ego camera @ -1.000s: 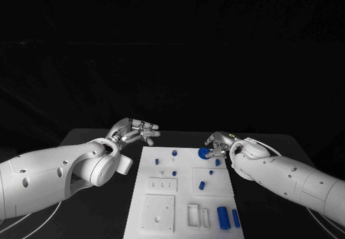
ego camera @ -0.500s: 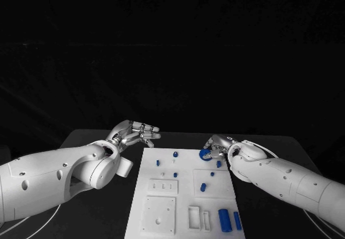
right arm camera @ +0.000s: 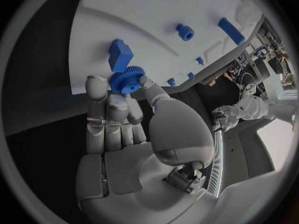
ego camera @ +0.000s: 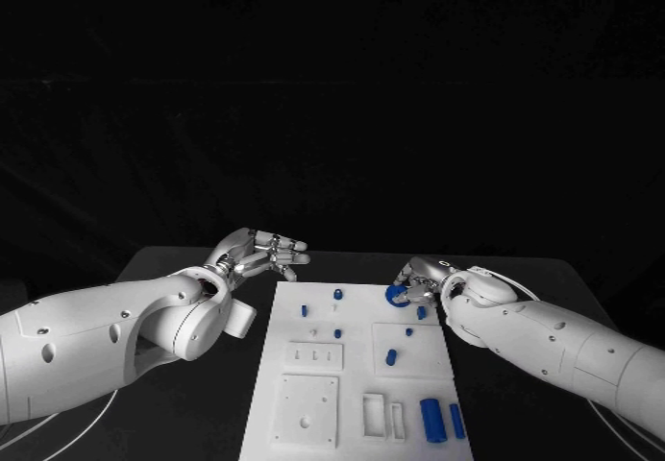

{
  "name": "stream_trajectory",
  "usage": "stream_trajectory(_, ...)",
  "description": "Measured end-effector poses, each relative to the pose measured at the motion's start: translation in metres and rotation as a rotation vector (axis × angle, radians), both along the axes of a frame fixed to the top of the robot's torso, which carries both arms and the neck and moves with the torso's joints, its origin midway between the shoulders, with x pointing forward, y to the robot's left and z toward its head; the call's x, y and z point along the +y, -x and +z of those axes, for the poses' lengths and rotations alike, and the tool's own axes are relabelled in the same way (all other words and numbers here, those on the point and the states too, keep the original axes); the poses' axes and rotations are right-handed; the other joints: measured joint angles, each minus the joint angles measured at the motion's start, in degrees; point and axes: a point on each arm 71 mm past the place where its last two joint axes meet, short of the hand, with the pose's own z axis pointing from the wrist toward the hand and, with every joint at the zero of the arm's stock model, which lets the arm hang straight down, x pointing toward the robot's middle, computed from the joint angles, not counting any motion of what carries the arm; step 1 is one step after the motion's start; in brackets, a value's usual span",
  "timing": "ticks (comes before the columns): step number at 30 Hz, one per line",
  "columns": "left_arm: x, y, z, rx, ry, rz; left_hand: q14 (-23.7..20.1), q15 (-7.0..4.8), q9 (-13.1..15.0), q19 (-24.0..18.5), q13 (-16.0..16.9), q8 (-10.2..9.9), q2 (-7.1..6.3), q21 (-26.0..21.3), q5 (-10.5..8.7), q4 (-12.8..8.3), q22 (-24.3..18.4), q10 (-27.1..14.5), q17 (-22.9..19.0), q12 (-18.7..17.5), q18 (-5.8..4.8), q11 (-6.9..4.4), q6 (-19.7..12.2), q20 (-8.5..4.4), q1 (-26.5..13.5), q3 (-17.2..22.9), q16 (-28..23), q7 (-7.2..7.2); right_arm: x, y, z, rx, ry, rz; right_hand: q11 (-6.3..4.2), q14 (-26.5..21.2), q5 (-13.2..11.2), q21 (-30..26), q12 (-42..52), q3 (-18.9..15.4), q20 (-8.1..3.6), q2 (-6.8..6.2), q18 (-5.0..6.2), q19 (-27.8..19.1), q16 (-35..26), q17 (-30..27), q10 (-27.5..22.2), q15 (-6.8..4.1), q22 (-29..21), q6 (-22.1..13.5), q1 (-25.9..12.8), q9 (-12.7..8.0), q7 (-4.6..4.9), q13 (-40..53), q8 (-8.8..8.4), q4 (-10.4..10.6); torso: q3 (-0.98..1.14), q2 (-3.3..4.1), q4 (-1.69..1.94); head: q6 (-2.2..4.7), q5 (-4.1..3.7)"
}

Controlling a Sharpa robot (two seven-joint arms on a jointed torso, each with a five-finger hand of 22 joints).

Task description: Assemble the parts on the task board

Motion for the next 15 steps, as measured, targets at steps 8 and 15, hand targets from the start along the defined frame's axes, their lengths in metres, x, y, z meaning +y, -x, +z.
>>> stream_trajectory(8, 0.0006, -0.0004, 0.0, 0.0, -0.001, 0.002, 0.0, 0.0, 0.0, 0.0, 0.0, 0.0, 0.0, -0.12, 0.0, -0.16, 0.02, -0.36, 0.0, 0.0, 0.0, 0.06, 0.0, 0.0, 0.0, -0.16, 0.0, 0.0, -0.0019, 0.0019, -0.0005, -0.002, -0.004, 0.005, 0.2, 0.2, 2.65, -1.01, 0.0, -6.36, 0.21, -0.67, -0.01, 0.21, 0.03, 0.29, 0.2, 0.21, 1.55, -6.96, 1.45, -0.32, 0.63, 0.0, 0.02, 2.16, 0.02, 0.01, -0.02, -0.18, 0.03)
stream_trajectory(15, 0.0016, -0.0009, -0.0001, -0.001, -0.002, 0.004, 0.0, 0.0, 0.0, 0.0, 0.0, 0.0, 0.0, -0.23, 0.0, -0.16, 0.05, -0.36, 0.0, 0.0, 0.0, 0.06, 0.0, 0.0, 0.0, -0.15, 0.0, 0.0, -0.0022, 0.0044, -0.0023, -0.004, -0.01, 0.011, 0.41, 0.2, 4.21, -1.48, 0.0, -8.49, 0.21, -0.8, -0.01, 0.21, 0.26, 0.59, 0.41, 0.21, 2.81, -8.87, 2.06, -0.34, 0.91, 0.11, 0.02, 3.05, 0.02, 0.01, -0.04, -0.05, -0.18)
